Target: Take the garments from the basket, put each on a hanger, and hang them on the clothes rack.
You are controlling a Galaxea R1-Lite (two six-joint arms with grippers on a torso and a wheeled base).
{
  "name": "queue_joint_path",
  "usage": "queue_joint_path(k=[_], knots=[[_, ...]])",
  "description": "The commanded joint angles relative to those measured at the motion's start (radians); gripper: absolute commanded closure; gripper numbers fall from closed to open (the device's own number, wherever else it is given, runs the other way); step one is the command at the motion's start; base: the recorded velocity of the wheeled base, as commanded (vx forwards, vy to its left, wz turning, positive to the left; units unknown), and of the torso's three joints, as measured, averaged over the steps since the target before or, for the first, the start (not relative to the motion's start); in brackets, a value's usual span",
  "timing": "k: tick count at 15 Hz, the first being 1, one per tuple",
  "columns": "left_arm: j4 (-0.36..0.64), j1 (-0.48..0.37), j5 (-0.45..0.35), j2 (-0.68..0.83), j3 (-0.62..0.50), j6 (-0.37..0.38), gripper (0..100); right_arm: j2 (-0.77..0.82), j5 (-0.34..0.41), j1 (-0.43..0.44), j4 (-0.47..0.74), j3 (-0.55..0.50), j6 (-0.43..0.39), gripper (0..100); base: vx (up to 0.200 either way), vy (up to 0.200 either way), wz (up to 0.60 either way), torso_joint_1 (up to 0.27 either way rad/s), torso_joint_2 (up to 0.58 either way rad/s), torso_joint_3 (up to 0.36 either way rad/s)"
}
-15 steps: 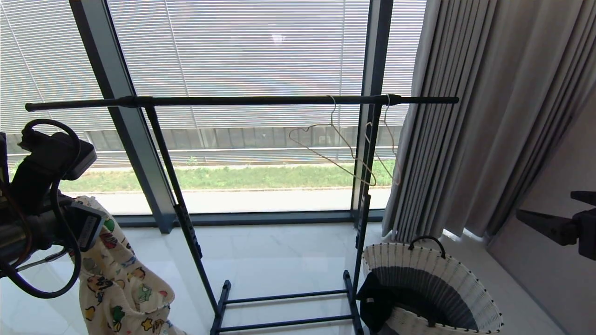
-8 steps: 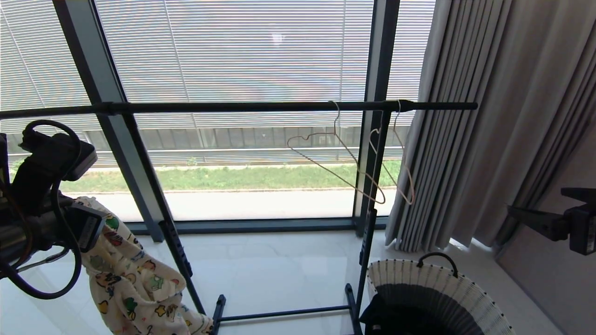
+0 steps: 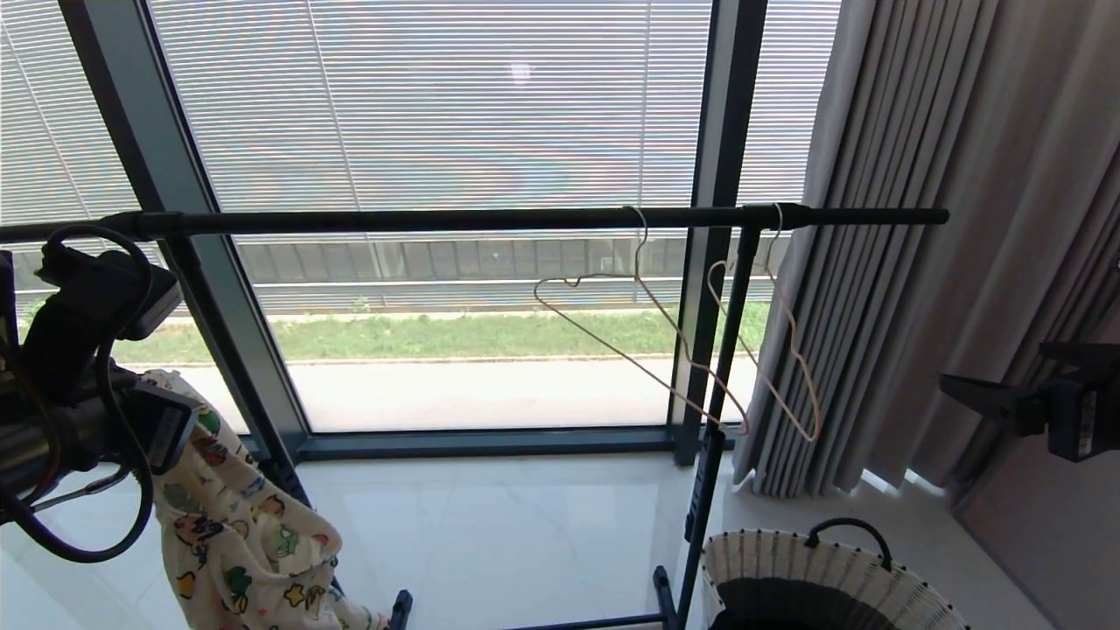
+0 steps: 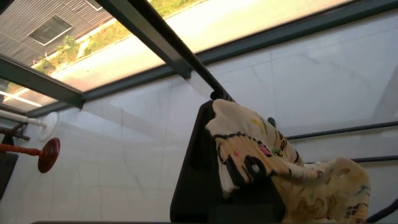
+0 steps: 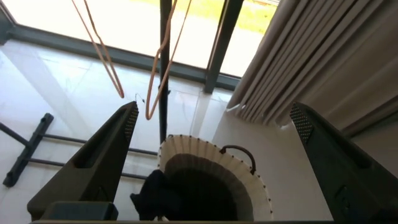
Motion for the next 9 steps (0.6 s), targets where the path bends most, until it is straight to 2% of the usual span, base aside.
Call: queue_joint_path(k=[1, 5, 9], knots=[[-0.001, 0.002, 0.001, 0.001, 0.000, 0.000, 100, 0.009, 0.000, 0.000, -0.001, 0.000, -0.001, 0, 0.200, 0.000, 0.00, -0.002, 0.00, 0.002], [-0.001, 0.000, 0.001, 0.001, 0.005, 0.000, 100, 0.018, 0.000, 0.000, -0.001, 0.000, 0.001, 0, 0.200, 0.000, 0.00, 0.005, 0.00, 0.002], [-0.002, 0.000, 0.001, -0.019, 0.040, -0.002, 100, 0.064, 0.000, 0.010, -0.030, -0.001, 0.027, 0, 0.000, 0.000, 0.00, 0.000, 0.00, 0.000]])
